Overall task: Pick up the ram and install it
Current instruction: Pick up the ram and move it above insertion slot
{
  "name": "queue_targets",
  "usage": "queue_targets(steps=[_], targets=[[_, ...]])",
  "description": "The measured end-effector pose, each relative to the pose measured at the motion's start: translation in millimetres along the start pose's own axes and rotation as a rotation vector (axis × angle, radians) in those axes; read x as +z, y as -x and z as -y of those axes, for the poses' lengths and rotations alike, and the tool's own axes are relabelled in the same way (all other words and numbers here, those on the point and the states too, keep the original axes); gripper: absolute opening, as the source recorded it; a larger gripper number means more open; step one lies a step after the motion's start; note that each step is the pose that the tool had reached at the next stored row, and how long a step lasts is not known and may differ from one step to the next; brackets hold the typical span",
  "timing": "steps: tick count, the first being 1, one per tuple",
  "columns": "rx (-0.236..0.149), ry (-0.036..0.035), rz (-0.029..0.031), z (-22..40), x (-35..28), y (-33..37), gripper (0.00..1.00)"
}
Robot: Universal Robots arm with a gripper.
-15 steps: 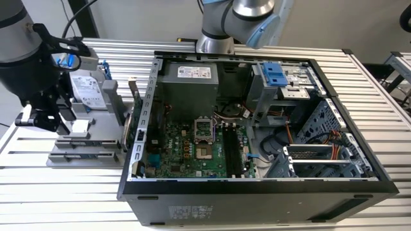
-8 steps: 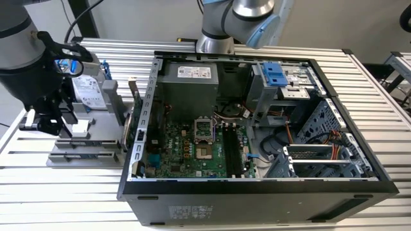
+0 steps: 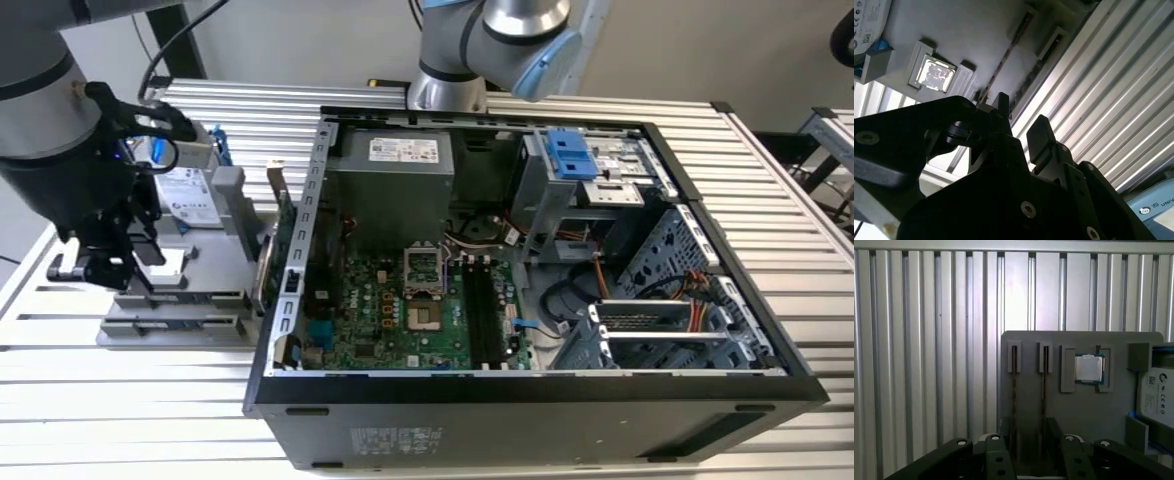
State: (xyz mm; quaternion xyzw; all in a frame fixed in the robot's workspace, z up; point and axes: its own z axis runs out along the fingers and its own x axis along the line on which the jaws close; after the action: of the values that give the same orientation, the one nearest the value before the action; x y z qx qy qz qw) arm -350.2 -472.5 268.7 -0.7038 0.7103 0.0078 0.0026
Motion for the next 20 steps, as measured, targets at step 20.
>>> queue_targets(steps=[20], targets=[[0.022,-0.0006,-0.0241,0.3,28.8,-1.2,1.00]])
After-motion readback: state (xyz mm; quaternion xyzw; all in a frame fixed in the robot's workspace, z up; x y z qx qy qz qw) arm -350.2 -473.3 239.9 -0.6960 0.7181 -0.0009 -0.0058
